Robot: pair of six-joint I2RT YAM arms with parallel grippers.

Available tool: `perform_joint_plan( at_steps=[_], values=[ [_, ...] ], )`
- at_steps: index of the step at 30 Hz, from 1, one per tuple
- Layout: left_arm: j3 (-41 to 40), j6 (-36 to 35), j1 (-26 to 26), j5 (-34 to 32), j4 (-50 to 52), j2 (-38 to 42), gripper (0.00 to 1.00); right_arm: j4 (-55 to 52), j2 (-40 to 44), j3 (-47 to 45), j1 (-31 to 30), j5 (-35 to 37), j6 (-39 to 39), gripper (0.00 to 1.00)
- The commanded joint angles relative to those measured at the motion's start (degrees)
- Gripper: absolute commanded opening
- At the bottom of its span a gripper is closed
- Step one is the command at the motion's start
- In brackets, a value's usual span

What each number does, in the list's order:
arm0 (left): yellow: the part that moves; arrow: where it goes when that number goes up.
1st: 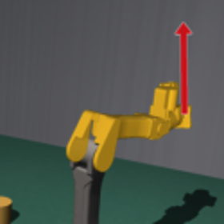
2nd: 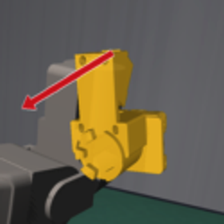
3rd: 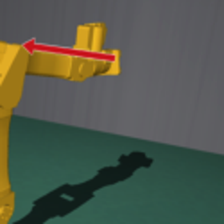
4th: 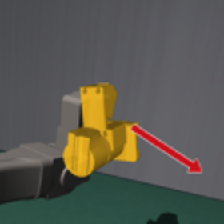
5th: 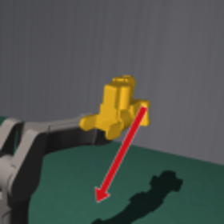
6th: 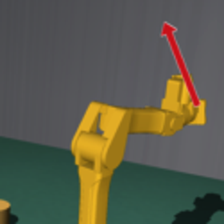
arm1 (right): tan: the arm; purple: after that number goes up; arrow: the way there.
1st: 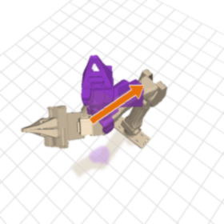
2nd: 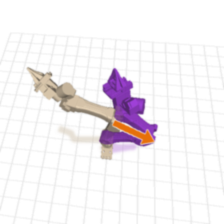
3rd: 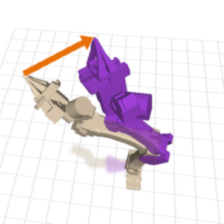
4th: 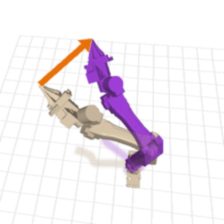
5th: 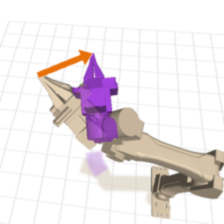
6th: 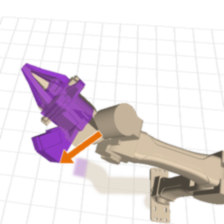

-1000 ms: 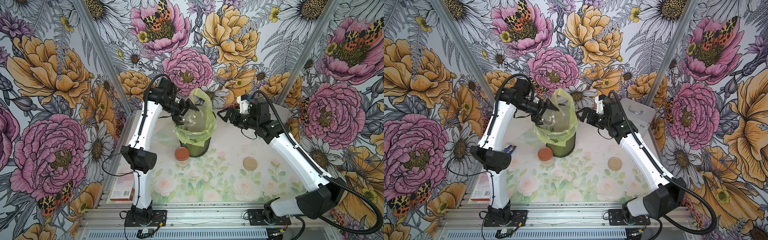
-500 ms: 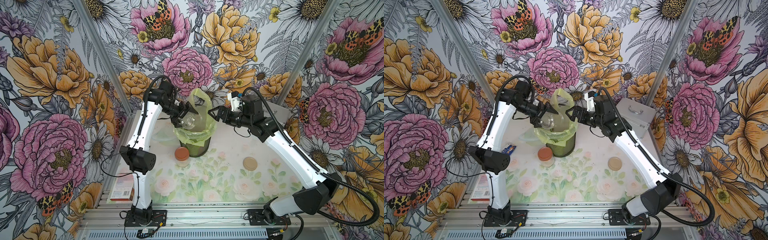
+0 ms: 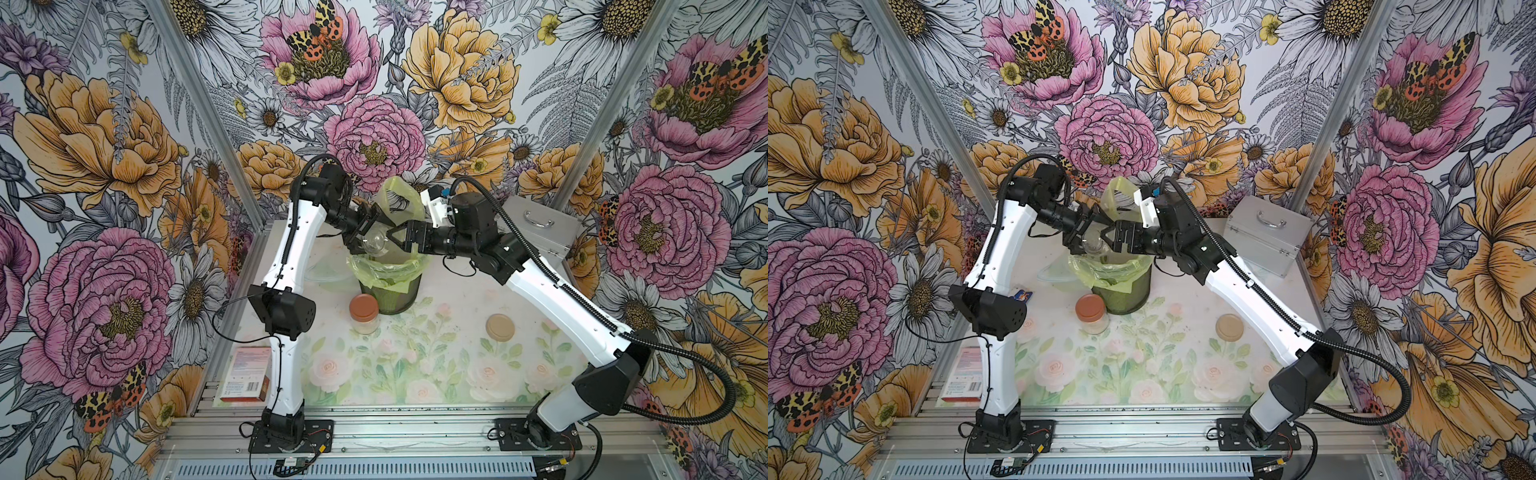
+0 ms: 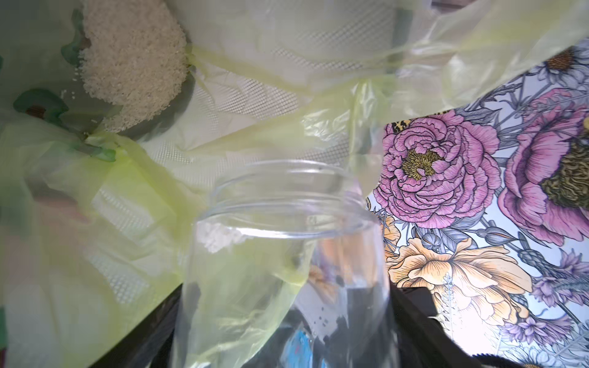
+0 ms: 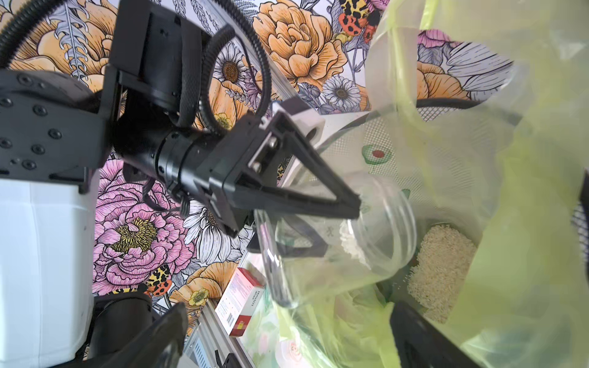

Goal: Empty moldy rice from jars
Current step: Move the trash bin to the center of the board.

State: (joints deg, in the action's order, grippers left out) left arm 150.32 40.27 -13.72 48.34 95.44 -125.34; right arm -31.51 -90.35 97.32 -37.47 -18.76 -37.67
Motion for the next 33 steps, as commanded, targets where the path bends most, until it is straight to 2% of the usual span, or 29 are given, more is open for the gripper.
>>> perform_joint_plan(
  at_steps=[1, 4, 10, 19, 23, 27, 30, 33],
  values=[
    [2.0, -0.5, 1.9, 6.4, 6.5, -0.4, 0.0, 0.3, -0.3, 0.6, -1.8, 3.1, 4.0, 1.0],
    [0.9, 1.0, 2.8, 8.7, 6.6, -0.4, 0.0, 0.2, -0.3, 0.0, -2.8, 4.7, 5.5, 1.0],
    [4.8, 3.3, 1.9, 11.8, 6.6, -2.0, 0.0, 0.2, -1.2, 0.0, -3.4, 7.7, 6.8, 1.0],
    [7.7, 3.7, 1.7, 9.0, 6.6, -1.4, 0.0, 0.1, -2.3, 2.2, -3.9, 12.2, 7.7, 1.0],
    [9.6, 2.3, 1.9, 6.5, 5.5, -1.4, 0.0, 0.1, -2.1, 2.2, -3.4, 14.8, 3.7, 1.0],
    [8.9, 1.5, 1.4, 4.1, 2.1, 0.1, 0.0, 0.1, -2.4, 2.7, -1.5, 12.5, -2.1, 1.0],
    [7.1, 1.2, 1.3, 2.0, -0.8, 1.7, 0.0, 0.2, -3.4, 4.3, 0.3, 8.9, -6.5, 1.0],
    [5.2, 1.6, 1.3, 0.4, -4.2, 3.2, 0.0, 1.0, -4.2, 4.5, 3.4, 3.4, -14.7, 1.0]
  ],
)
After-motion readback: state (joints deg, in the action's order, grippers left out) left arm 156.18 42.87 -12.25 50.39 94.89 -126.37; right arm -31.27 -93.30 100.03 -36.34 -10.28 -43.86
